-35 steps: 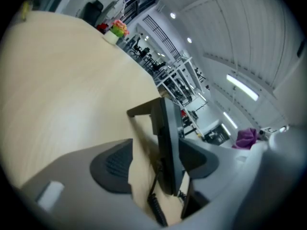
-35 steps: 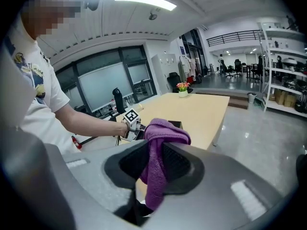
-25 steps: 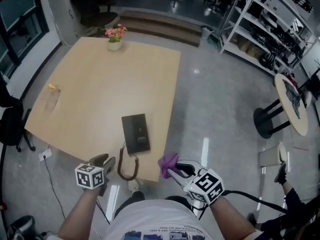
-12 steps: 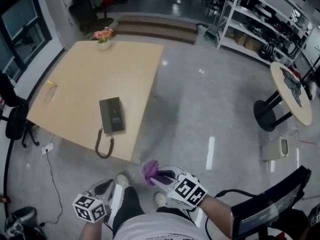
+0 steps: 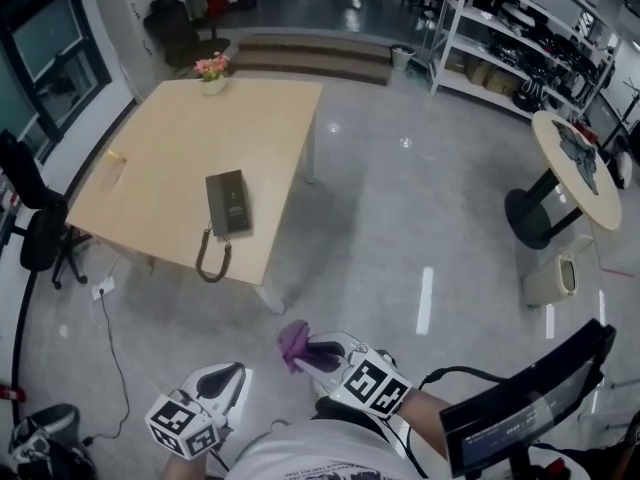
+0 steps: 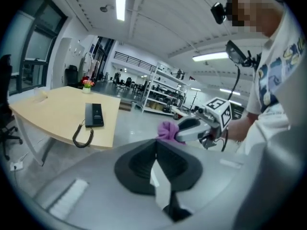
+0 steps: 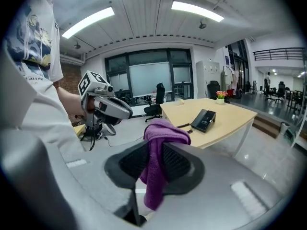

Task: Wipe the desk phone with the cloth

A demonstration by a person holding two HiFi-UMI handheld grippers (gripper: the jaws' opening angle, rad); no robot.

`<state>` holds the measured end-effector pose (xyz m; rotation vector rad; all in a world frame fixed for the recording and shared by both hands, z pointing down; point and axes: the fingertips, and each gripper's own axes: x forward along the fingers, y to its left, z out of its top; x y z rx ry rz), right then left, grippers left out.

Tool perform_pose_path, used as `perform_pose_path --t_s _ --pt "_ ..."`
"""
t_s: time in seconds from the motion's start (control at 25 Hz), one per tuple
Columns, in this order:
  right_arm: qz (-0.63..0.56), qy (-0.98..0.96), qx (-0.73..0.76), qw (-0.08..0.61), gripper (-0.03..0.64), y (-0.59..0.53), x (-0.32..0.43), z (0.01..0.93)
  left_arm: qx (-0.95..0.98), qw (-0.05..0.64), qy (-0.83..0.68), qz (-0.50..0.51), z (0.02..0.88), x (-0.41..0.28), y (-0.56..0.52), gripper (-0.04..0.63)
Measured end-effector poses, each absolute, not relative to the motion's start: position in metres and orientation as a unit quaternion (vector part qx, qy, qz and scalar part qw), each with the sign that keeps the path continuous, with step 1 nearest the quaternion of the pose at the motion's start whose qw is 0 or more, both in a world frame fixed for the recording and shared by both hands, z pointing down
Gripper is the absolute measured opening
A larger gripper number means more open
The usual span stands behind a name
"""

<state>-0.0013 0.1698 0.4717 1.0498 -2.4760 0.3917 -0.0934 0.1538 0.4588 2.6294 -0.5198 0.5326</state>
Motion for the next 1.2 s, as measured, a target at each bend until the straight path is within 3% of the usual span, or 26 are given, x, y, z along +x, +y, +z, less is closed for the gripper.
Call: perform_pose_path --t_s 0.64,0.92,1.2 --pt "0.120 -0.876 0.423 0.199 0.087 0.299 -0.108 0.439 0.943 0.237 -0.150 0.177 0.480 -0.212 0.276 0.005" --pt "0.097 -0.878 0.424 0.199 0.088 0.329 -0.114 0.431 0.948 0.222 -0.145 0.174 0.469 -0.204 0.299 0.005" --pt "0.091 -0.881 0.416 0.206 0.087 0.366 -0.084 0.429 0.952 0.217 -0.135 0.169 0.459 -0.152 0.335 0.005"
